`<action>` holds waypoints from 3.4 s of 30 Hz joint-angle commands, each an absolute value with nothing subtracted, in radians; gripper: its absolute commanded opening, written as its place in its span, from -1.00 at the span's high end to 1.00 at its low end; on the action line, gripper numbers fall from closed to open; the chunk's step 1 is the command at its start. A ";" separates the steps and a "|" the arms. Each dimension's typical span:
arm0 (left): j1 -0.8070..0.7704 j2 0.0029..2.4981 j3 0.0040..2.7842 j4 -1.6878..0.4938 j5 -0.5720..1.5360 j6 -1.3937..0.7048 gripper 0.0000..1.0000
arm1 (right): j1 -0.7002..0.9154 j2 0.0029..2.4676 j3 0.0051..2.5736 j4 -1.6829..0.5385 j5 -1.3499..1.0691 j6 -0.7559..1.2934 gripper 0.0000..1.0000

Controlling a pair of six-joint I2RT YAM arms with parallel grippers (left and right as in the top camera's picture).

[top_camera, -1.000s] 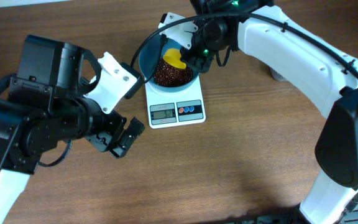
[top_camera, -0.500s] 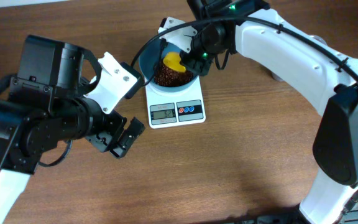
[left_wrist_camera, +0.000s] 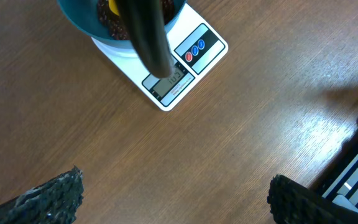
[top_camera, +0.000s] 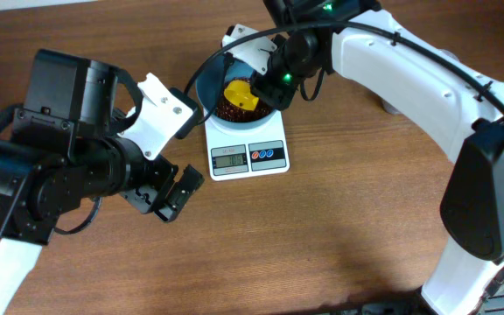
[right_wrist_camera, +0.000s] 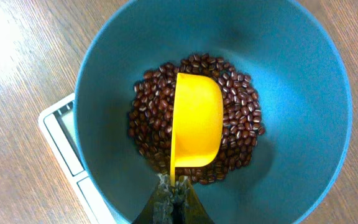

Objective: Scoop item into bowl and weigh 50g on scale

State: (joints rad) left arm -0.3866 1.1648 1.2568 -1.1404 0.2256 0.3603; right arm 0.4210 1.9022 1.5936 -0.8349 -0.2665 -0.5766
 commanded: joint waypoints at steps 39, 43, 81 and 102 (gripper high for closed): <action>-0.390 1.151 1.274 -1.139 0.240 0.376 -0.98 | 0.308 1.922 1.624 -0.754 -0.366 -0.310 0.92; -0.390 1.151 1.274 -1.139 0.240 0.376 -0.98 | 0.327 1.927 1.624 -0.733 -0.272 -0.337 0.92; -0.390 1.151 1.274 -1.139 0.240 0.376 -0.98 | 0.323 1.943 1.654 -0.867 -0.550 -0.399 0.92; -0.390 1.151 1.274 -1.139 0.240 0.376 -0.98 | 0.320 1.943 1.653 -0.862 -0.377 -0.389 0.92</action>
